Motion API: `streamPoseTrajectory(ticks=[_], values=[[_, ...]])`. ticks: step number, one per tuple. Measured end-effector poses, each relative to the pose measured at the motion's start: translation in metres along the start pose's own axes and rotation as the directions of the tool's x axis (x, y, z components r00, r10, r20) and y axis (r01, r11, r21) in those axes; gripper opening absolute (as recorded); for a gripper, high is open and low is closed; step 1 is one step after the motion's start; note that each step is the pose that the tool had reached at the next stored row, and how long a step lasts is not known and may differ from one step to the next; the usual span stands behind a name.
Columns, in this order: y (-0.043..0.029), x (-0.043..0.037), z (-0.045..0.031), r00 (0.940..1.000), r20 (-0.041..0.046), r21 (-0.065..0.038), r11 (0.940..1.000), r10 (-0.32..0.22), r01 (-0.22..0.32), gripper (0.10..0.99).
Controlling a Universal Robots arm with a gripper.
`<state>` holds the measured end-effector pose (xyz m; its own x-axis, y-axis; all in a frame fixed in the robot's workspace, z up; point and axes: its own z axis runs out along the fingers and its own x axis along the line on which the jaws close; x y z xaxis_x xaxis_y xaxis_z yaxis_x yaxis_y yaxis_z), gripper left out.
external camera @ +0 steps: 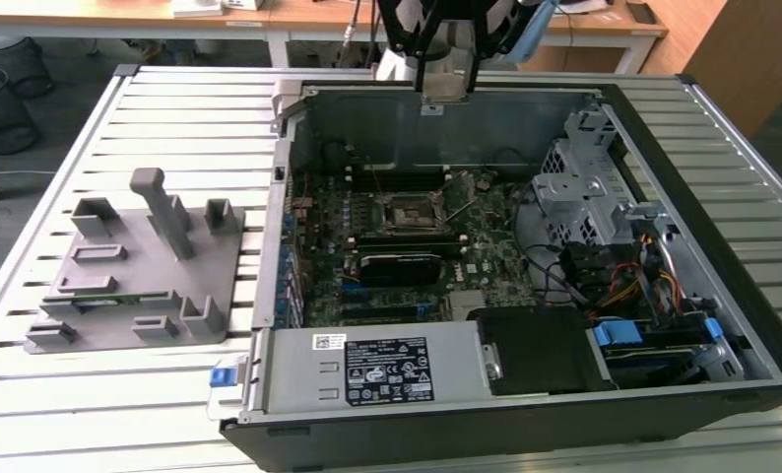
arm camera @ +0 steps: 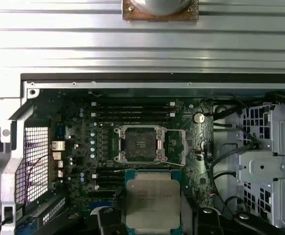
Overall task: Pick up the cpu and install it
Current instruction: 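Place the cpu into insertion slot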
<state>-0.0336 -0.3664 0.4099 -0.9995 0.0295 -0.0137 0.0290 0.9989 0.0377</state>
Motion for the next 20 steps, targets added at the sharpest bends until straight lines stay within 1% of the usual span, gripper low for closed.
streamPoseTrajectory(ticks=[5, 8, 11, 14, 20], values=[[0.0003, 0.0000, 0.0008, 0.9978, 0.0025, 0.002, 0.9978, 0.067, -0.067, 0.537], [0.0006, 0.0000, 0.0014, 0.9946, 0.0041, 0.003, 0.9946, 0.104, -0.104, 0.537], [0.0008, 0.0001, 0.0023, 0.9894, 0.0058, 0.003, 0.9894, 0.145, -0.145, 0.537], [0.0009, 0.0001, 0.0029, 0.9820, 0.0076, 0.004, 0.9820, 0.189, -0.189, 0.537], [0.0012, 0.0001, 0.0043, 0.9595, 0.0113, 0.004, 0.9595, 0.282, -0.282, 0.537]])
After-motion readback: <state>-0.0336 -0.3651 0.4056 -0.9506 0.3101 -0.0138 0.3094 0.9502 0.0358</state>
